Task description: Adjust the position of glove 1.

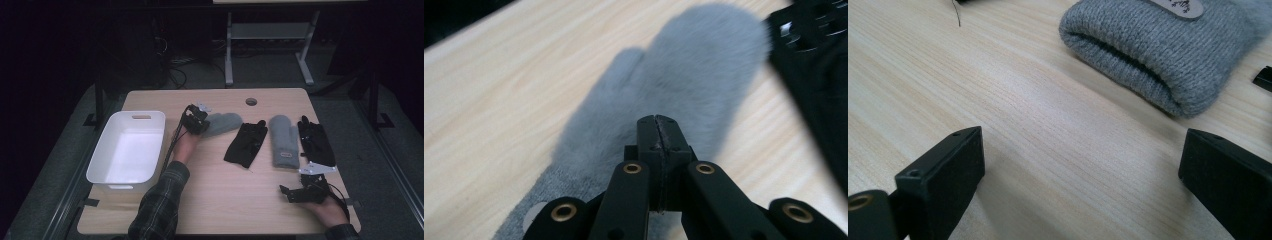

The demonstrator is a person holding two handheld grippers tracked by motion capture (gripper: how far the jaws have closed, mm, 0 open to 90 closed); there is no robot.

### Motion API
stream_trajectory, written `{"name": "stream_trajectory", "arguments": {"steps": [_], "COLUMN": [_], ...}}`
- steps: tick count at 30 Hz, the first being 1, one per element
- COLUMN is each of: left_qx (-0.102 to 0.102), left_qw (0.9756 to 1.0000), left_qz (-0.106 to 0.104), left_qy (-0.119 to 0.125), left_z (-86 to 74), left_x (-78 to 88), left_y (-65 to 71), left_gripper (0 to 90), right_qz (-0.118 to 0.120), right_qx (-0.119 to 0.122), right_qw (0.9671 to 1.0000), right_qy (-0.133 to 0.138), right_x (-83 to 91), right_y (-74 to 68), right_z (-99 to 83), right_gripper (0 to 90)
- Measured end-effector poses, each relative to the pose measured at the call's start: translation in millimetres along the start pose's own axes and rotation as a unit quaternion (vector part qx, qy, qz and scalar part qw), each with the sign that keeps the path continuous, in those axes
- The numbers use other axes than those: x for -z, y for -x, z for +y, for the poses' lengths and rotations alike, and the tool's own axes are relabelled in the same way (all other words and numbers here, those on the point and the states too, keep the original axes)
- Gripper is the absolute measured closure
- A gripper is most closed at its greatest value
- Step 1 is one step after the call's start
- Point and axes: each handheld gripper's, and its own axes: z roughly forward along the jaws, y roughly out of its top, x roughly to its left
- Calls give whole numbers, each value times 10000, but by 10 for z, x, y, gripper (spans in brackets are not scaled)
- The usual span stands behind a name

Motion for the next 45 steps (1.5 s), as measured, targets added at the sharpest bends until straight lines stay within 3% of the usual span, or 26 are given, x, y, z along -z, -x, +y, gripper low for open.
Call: {"name": "stream_trajectory", "arguments": {"steps": [2,7,11,14,23,27,30,38,39,45], "left_qx": [8,97,117,290,371,353,343,223,100,-50], "left_qw": [9998,9994,9991,9986,9979,9971,9954,9921,9905,9880], "left_qz": [-51,-118,-141,-177,-310,-464,-707,-1008,-1107,-1284], "left_qy": [-200,-316,-381,-394,-434,-481,-555,-706,-806,-862], "left_z": [-47,-84,-101,-152,-285,-337,-386,-459,-477,-541], "left_x": [-111,-133,-98,-37,145,240,313,417,450,548], "left_y": [3,16,49,103,254,317,380,480,500,592], "left_gripper": [894,896,896,896,895,895,895,895,895,895], "right_qz": [2,2,2,2,2,2,1,2,2,-4], "right_qx": [0,-4,-2,-3,0,0,2,2,1,13], "right_qw": [10000,10000,10000,10000,10000,10000,10000,10000,10000,10000], "right_qy": [0,-1,-3,-4,-4,-5,-1,-3,-5,3], "right_x": [0,0,0,0,0,0,0,0,0,-1], "right_y": [0,-2,-1,-1,-1,-1,-1,-1,-1,1], "right_z": [0,0,0,0,0,0,0,0,0,0], "right_gripper": [42,43,43,42,42,42,42,42,42,42]}}
